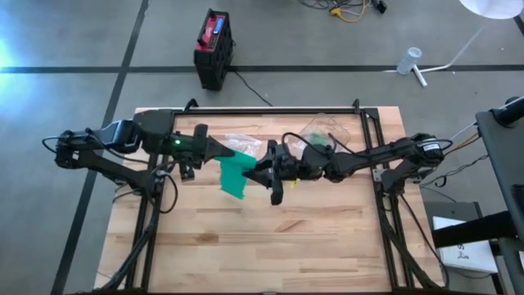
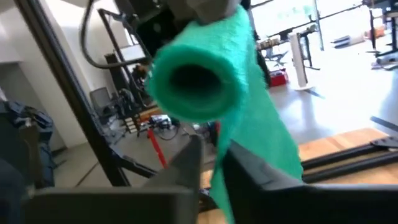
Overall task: Roll bandage
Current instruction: Roll the dark green bandage
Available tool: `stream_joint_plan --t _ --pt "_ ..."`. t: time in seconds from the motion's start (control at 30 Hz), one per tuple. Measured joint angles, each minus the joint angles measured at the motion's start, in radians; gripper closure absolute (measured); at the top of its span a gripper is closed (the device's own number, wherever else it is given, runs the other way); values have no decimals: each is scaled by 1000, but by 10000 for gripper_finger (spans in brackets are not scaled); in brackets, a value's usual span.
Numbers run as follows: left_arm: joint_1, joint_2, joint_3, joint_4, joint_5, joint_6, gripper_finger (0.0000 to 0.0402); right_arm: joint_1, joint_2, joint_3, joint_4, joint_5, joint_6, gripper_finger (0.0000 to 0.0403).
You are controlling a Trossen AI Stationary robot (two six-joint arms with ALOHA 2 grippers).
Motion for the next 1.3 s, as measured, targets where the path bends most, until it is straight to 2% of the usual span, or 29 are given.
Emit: stream_joint_plan --t 0.03,0.1,0.53,0.9,1.03,1.2,1.3 --pt "0 -2 0 0 0 0 395 0 0 0 -5 5 -3 379" --pt "-1 -6 -2 0 0 -4 395 -1 0 0 -10 5 -8 393" --pt "-1 -8 -30 -10 -24 3 399 28 -1 48 -41 -202 -2 401" --pt "-1 -21 -98 57 -50 -5 400 30 -2 51 -46 -213 -48 397" --pt "-6 -29 -130 129 -64 0 400 30 -2 51 -43 -221 -28 365" --pt "-7 -42 -197 241 -70 37 400 36 -2 51 -75 -220 -21 291" --pt "-15 -42 -239 322 -137 124 400 37 -2 51 -117 -228 -21 247"
